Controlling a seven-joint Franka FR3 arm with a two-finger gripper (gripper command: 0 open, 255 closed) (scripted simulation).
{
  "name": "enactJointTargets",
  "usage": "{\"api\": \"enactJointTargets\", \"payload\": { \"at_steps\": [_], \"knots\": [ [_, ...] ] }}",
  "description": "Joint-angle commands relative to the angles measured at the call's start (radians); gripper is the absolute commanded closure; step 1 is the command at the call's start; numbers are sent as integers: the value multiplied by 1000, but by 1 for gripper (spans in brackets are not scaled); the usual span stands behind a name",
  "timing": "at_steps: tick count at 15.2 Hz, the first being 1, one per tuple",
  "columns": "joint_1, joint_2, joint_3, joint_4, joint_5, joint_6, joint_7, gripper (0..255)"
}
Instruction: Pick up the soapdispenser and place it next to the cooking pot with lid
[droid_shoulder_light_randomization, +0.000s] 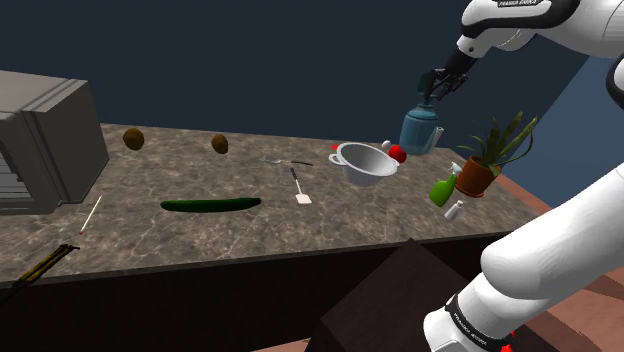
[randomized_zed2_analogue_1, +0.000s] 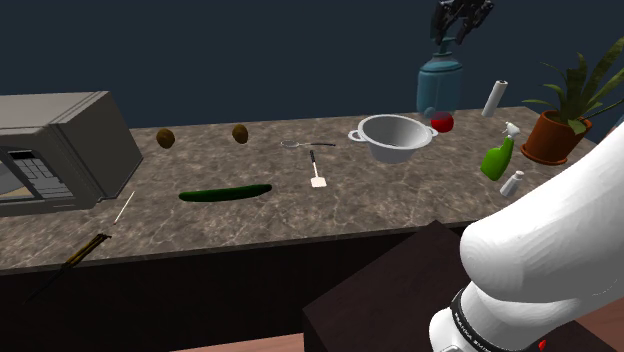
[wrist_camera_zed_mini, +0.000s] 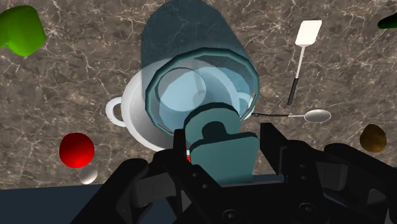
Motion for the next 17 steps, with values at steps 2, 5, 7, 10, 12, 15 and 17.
{"api": "enactJointTargets", "payload": {
  "at_steps": [2,5,7,10,12,15,17],
  "knots": [
    [0,-6,1,-45,-1,42,-1,255],
    [0,-8,0,-88,0,82,-3,255],
    [0,-8,0,-115,0,109,-4,255],
    [-1,-6,-1,-154,2,149,-7,255],
    [-1,-4,-1,-178,3,176,-10,255],
    [-1,0,-2,-214,6,216,-13,255],
    [-1,5,-3,-236,8,242,-16,255]
  ]
}}
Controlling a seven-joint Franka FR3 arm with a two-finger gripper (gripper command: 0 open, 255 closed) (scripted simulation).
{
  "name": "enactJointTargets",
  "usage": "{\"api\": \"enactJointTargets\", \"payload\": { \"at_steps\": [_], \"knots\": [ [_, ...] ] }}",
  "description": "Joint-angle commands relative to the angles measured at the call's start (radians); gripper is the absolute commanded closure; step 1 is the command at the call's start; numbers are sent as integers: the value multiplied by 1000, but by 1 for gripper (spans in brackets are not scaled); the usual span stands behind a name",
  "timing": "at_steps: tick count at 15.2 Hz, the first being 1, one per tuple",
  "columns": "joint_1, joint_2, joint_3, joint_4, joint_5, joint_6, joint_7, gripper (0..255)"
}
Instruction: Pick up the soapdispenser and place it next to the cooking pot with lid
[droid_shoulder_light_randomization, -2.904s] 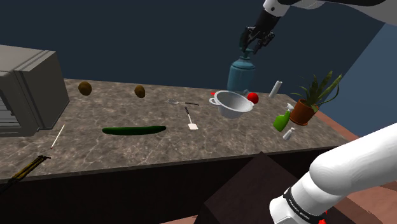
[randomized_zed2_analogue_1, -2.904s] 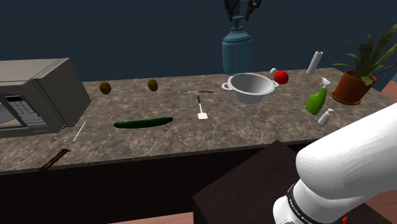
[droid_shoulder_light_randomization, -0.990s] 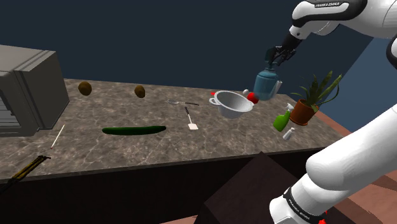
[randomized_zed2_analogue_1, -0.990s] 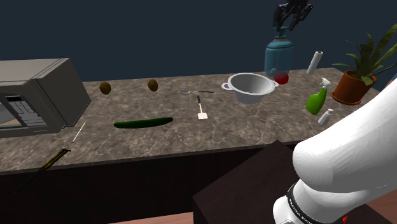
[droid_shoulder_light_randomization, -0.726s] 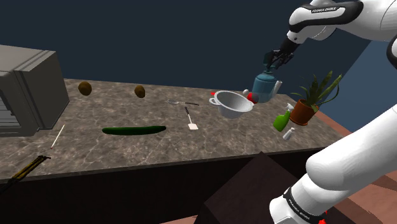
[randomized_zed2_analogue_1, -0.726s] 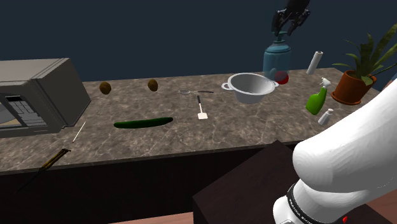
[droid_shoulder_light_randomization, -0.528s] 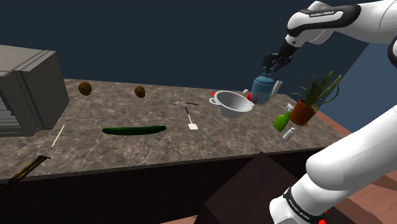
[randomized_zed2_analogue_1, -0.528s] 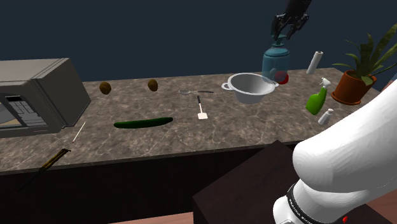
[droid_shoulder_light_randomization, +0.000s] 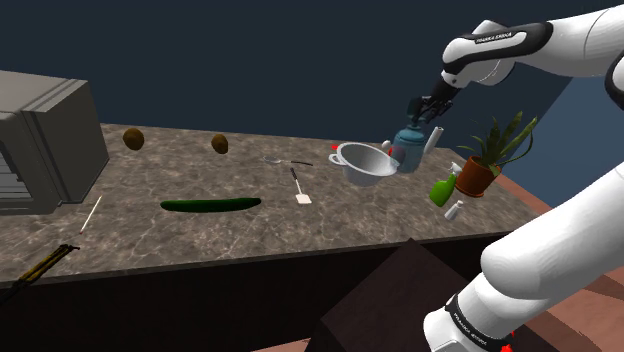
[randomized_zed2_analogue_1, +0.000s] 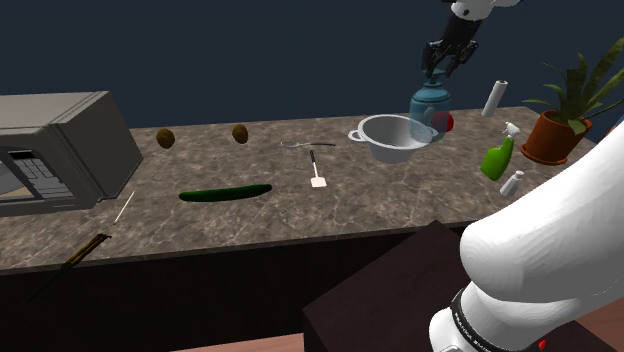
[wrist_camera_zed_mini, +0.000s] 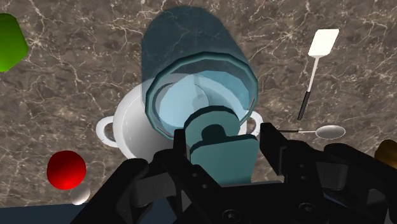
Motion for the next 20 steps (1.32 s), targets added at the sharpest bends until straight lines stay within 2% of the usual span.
{"api": "enactJointTargets", "payload": {
  "at_steps": [1,20],
  "knots": [
    [-1,3,-2,-22,3,27,-5,255],
    [3,92,-10,-189,55,278,-54,255]
  ]
}}
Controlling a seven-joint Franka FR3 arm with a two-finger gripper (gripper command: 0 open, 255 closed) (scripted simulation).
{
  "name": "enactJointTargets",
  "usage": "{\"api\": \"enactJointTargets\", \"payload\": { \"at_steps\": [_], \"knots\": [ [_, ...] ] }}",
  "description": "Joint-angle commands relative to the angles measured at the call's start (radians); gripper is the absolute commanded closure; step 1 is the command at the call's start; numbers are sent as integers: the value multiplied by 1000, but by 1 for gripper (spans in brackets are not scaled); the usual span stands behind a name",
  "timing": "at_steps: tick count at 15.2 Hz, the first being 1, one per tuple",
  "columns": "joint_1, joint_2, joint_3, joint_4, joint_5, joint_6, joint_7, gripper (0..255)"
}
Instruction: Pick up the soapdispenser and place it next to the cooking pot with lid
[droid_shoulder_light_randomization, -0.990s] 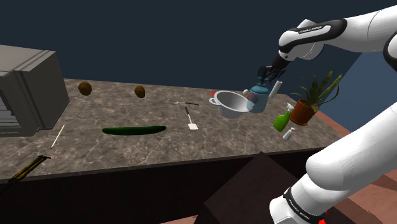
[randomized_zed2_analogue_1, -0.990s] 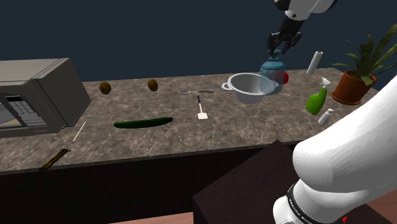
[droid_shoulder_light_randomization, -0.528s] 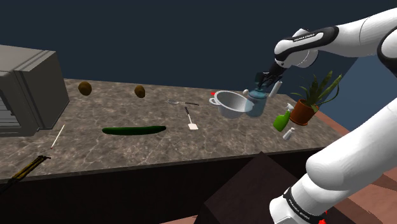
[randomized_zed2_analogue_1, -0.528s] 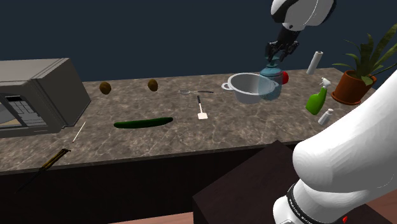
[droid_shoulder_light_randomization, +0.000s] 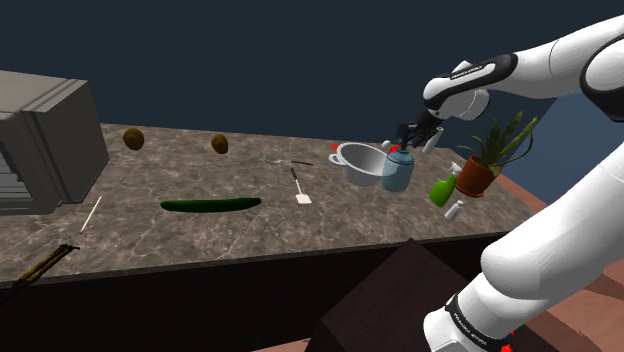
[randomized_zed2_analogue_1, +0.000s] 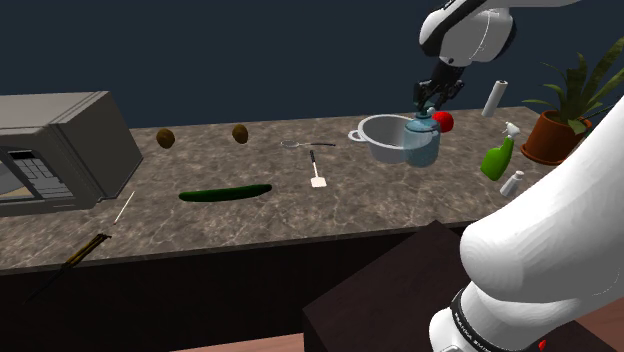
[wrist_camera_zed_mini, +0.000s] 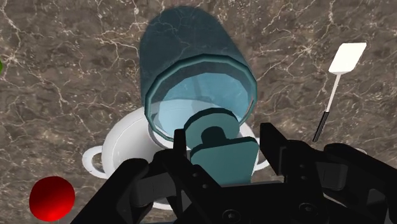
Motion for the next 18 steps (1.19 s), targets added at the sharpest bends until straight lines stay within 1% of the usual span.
{"api": "enactJointTargets", "payload": {
  "at_steps": [1,10,18],
  "knots": [
    [1,12,0,-14,8,27,-7,255],
    [2,84,1,-63,63,144,-52,255],
    [-3,162,14,-91,135,243,-110,255]
  ]
}}
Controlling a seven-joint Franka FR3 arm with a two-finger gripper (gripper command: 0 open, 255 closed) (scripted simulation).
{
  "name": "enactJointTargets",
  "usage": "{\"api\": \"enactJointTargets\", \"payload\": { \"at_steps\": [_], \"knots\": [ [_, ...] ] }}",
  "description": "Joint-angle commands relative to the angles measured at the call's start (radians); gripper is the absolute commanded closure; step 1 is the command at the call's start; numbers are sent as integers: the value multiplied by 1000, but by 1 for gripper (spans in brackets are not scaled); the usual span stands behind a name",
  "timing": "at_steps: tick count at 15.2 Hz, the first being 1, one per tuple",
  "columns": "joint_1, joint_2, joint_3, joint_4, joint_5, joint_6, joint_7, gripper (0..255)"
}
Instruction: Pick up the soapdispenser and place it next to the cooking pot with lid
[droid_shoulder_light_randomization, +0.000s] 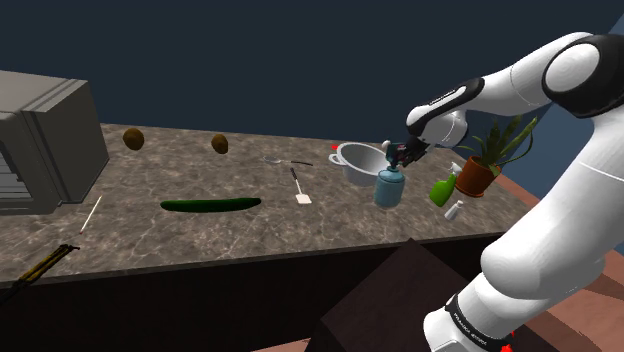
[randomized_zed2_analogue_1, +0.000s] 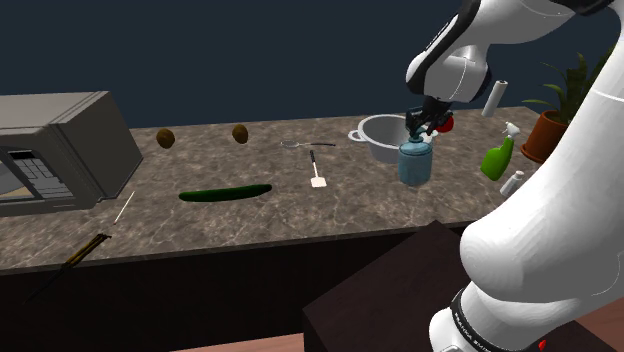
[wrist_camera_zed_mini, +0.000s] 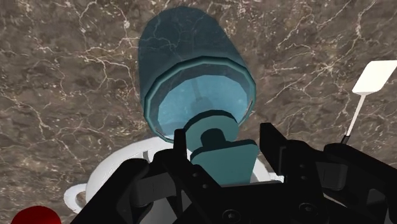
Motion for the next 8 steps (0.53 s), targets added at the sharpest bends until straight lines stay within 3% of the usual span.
{"api": "enactJointTargets", "payload": {
  "at_steps": [1,8],
  "knots": [
    [-4,23,5,-1,23,24,-20,255],
    [-18,83,28,-9,86,88,-71,255]
  ]
}}
